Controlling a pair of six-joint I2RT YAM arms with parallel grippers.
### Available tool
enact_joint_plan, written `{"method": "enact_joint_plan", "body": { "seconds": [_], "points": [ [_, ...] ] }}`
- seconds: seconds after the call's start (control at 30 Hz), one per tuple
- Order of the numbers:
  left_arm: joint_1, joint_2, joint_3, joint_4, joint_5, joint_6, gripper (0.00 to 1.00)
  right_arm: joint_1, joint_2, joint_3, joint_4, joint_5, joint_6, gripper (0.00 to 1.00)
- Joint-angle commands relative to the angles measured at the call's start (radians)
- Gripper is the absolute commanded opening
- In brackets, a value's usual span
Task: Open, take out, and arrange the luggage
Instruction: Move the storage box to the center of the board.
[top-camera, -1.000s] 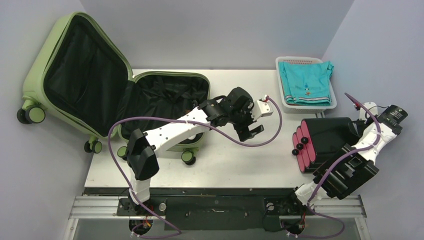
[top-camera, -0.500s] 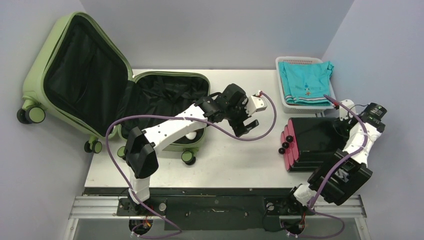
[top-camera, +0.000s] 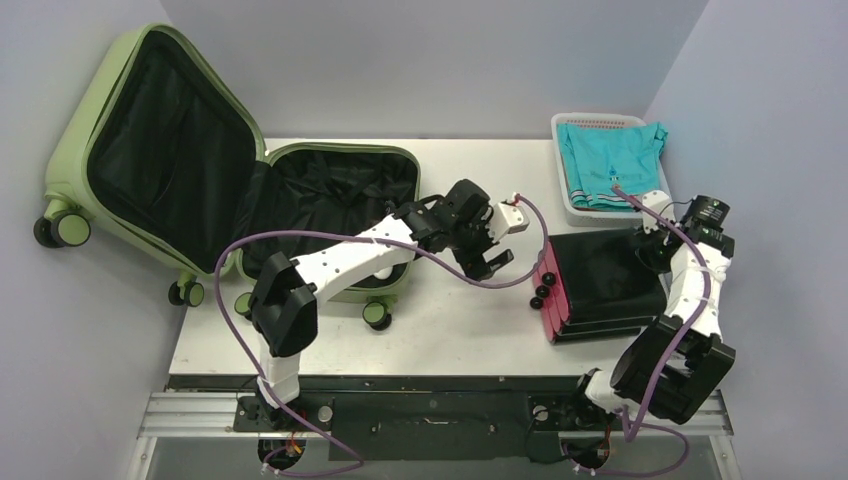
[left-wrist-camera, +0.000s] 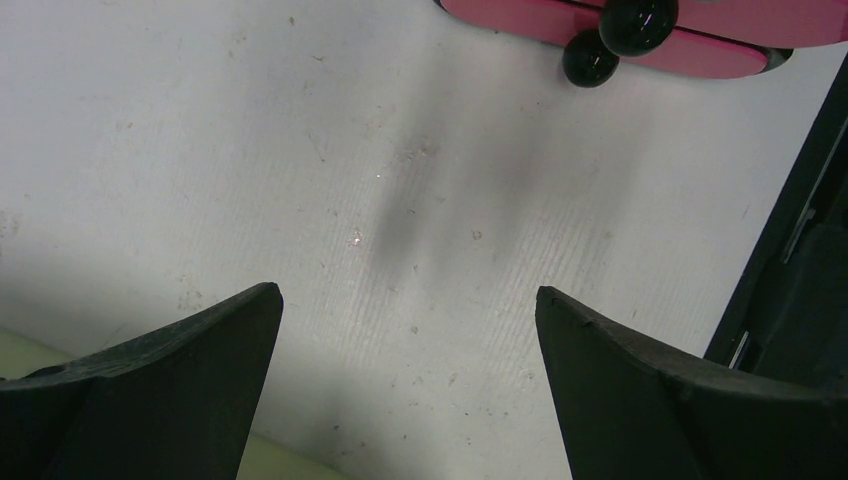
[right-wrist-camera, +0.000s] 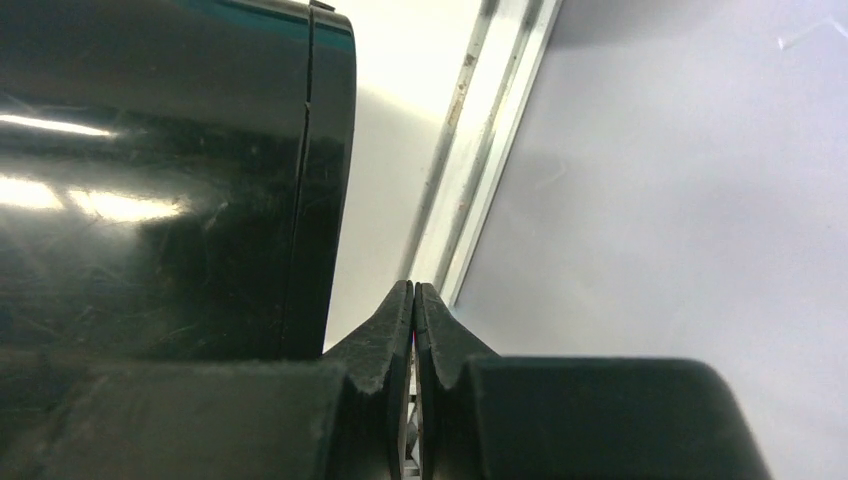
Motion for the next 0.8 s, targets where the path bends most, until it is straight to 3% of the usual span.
{"method": "enact_joint_plan", "body": {
  "seconds": [0.0, 0.17, 0.47, 0.77],
  "points": [
    [-0.010, 0.024, -0.019, 0.088, 0.043, -0.058, 0.96, 0.033, -0.045, -0.053, -0.086, -0.079, 0.061, 0.00],
    [-0.020, 0.066, 0.002, 0.142, 0.107, -0.131, 0.96, 0.058, -0.082, -0.090, -0.110, -0.088, 0.079, 0.00],
    [-0.043, 0.228, 0.193, 0.130, 0.218, -0.258, 0.96, 0.061, -0.145, -0.129, -0.127, -0.115, 0.129, 0.00],
    [-0.043, 0.335, 0.305, 0.122, 0.255, -0.294, 0.96, 0.057, -0.121, -0.130, -0.078, -0.130, 0.206, 0.00]
  ]
}}
